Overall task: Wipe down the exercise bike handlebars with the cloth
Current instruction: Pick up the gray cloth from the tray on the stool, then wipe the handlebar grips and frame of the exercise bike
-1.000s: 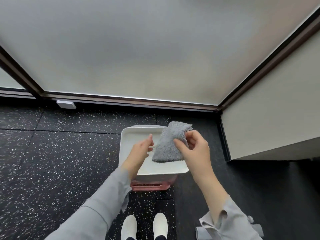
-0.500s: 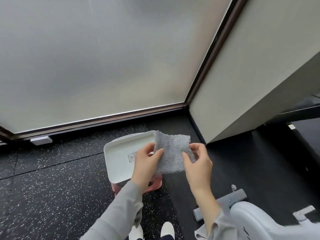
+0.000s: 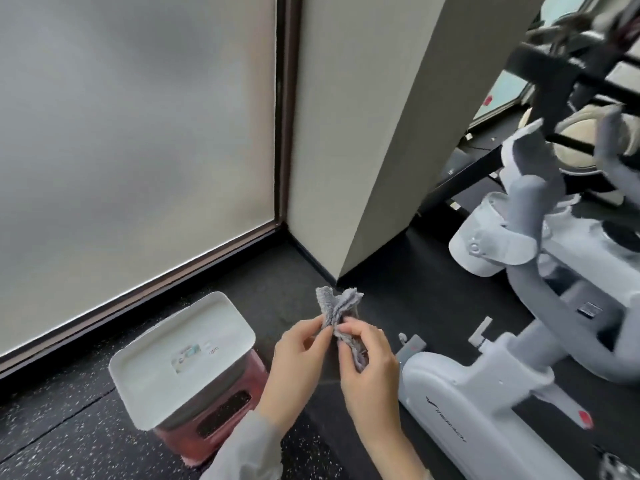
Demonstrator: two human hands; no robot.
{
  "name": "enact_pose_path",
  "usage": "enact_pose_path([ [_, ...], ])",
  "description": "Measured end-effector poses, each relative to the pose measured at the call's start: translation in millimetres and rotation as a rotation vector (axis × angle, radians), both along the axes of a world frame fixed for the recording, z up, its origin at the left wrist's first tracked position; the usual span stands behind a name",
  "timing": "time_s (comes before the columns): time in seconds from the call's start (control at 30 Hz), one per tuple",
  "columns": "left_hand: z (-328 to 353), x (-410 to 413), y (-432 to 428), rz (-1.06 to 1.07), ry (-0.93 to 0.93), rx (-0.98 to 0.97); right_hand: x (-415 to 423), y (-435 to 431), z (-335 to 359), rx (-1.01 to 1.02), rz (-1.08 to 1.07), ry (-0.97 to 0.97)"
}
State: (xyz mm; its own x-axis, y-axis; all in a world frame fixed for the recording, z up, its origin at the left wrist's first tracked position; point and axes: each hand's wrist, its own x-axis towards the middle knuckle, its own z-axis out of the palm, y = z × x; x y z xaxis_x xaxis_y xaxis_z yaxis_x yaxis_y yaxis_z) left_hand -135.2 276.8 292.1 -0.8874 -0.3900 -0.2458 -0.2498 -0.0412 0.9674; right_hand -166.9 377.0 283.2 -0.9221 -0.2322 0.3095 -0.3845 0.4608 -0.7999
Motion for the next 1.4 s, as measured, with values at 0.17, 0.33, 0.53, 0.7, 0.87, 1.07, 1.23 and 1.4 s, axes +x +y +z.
enact_pose_path([
  [0.17, 17, 3, 52, -0.156, -0.02, 0.169, 10, 63, 14, -0.044, -0.043, -0.065],
  [0.33, 32, 14, 93, -0.208, -0.015, 0.324, 18, 115, 33, -0.062, -0.089, -0.059],
  [0.53, 49, 12, 134, -0.241, 0.079, 0.206, 17, 172, 60, -0.291, -0.12, -0.187],
  [0.7, 60, -7, 157, -0.226, 0.025, 0.344, 14, 203, 74, -0.479, -0.028, -0.305],
  [0.87, 76, -26, 158, -0.133, 0.163, 0.292, 5, 207, 78, -0.64, 0.089, -0.479],
  [1.07, 92, -53, 151, -0.218, 0.273, 0.26, -24, 187, 90, -0.741, 0.126, -0.52],
  [1.23, 106, -91, 142, -0.159, 0.335, 0.147, -57, 171, 102, -0.779, -0.097, -0.261],
  [1.4, 107, -132, 118, 0.076, 0.446, -0.267, -107, 164, 138, -0.686, -0.293, 0.065],
])
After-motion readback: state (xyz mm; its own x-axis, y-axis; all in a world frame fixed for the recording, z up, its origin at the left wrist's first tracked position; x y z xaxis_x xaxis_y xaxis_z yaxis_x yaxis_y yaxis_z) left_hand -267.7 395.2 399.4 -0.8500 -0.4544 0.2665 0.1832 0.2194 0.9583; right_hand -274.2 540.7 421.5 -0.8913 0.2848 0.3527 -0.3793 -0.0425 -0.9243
